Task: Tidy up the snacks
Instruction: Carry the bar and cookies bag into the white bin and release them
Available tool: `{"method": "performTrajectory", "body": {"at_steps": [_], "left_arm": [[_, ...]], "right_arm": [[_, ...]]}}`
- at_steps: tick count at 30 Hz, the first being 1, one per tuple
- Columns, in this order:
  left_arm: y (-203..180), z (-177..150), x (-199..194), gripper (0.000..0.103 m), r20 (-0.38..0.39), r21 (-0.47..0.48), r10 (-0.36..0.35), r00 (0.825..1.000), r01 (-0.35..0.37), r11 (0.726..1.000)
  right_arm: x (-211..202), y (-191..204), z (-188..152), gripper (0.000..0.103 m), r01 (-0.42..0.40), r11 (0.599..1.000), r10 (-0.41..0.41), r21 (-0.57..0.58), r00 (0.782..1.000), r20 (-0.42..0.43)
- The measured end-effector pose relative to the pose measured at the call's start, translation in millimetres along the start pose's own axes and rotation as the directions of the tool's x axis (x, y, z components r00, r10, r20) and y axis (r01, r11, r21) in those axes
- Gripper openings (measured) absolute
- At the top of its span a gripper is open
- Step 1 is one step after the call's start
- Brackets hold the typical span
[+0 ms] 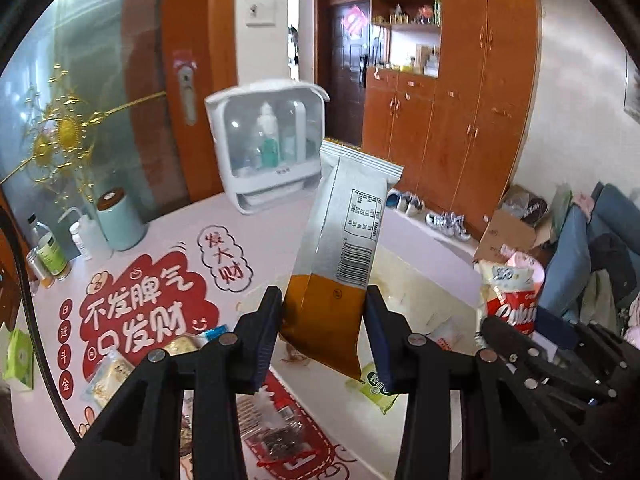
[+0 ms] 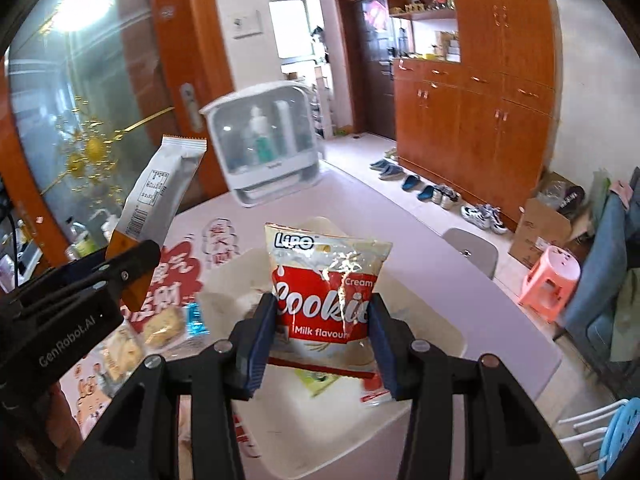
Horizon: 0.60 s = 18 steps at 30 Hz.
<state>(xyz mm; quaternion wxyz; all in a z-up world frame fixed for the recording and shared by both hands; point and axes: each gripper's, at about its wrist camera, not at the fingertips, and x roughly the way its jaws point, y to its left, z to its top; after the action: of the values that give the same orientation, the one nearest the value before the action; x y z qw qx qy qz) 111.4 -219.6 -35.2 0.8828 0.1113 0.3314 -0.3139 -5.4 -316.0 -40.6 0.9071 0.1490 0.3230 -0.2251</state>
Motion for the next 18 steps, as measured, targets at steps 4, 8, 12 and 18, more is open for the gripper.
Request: {"method": "performTrajectory", "body": {"at_steps": [4, 8, 12, 18], "left_arm": [[-12.5, -3.6, 36.7, 0.04, -0.065, 0.01, 0.017, 0.998, -0.016, 1.0], [-13.5, -10.5, 75.3, 0.041, -0.14, 0.011, 0.044, 0.989, -0.042, 0.999], [-12.7, -20.3, 102.7, 0.079, -0.212, 0.014, 0.083, 0.974, -0.082, 0.997], [-15.2, -27.0, 112.1, 0.088, -0.202, 0.042, 0.156, 0.967, -0.151, 0.988]], "right_arm": [[22.6, -20.1, 1.4, 0.046, 0.034, 0.999, -0.033, 0.008, 0.999, -0.036], [49.0, -34.6, -1.3, 0.046, 0.059, 0.998, -0.059, 0.0, 0.994, -0.091], [80.5, -43.6, -9.4, 0.048, 0.047, 0.999, -0.049, -0.016, 0.981, -0.187], [104.1, -50.4, -21.6, 0.061, 0.036, 0.999, -0.041, -0.024, 0.967, -0.25]]}}
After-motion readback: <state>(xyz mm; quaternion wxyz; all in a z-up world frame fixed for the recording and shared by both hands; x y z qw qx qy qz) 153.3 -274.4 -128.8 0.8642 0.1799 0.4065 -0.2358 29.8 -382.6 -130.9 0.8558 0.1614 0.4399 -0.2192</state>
